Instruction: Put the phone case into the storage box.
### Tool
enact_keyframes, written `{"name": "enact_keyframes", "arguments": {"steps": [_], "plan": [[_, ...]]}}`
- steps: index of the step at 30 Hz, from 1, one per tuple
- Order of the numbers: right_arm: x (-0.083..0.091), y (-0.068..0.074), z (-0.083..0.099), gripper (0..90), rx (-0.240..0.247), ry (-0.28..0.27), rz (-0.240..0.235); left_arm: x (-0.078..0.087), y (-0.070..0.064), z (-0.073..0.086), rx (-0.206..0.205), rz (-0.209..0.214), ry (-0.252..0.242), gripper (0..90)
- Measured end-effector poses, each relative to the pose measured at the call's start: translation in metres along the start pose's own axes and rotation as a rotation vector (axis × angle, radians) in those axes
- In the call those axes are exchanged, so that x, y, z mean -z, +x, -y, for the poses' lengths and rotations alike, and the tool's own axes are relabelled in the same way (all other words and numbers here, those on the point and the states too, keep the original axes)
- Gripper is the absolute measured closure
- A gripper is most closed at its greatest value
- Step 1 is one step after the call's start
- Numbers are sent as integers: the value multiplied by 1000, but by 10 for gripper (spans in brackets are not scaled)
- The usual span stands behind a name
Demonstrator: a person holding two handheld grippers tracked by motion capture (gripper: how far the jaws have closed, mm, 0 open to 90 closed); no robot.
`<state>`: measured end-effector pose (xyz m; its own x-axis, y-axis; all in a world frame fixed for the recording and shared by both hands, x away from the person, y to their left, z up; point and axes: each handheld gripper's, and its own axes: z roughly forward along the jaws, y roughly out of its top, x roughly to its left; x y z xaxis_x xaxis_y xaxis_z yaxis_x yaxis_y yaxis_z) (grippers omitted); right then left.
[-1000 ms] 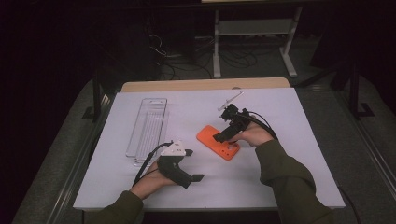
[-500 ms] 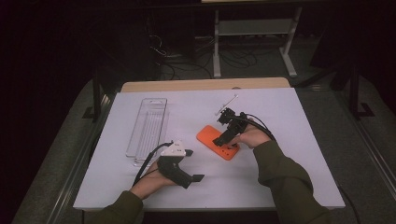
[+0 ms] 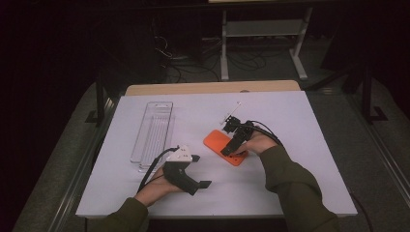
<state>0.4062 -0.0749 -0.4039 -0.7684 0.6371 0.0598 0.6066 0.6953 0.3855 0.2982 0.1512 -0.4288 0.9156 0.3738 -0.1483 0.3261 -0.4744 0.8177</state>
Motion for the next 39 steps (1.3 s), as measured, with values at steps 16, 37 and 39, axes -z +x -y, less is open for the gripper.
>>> {"name": "enact_keyframes", "arguments": {"steps": [16, 37, 39], "plan": [[-13, 0, 1, 0, 9, 87, -17, 0, 0, 0, 7, 0, -2, 0], [-25, 0, 2, 76, -2, 130, -23, 0, 0, 0, -1, 0, -2, 0], [-25, 0, 2, 87, -3, 132, -25, 0, 0, 0, 0, 0, -2, 0]]}}
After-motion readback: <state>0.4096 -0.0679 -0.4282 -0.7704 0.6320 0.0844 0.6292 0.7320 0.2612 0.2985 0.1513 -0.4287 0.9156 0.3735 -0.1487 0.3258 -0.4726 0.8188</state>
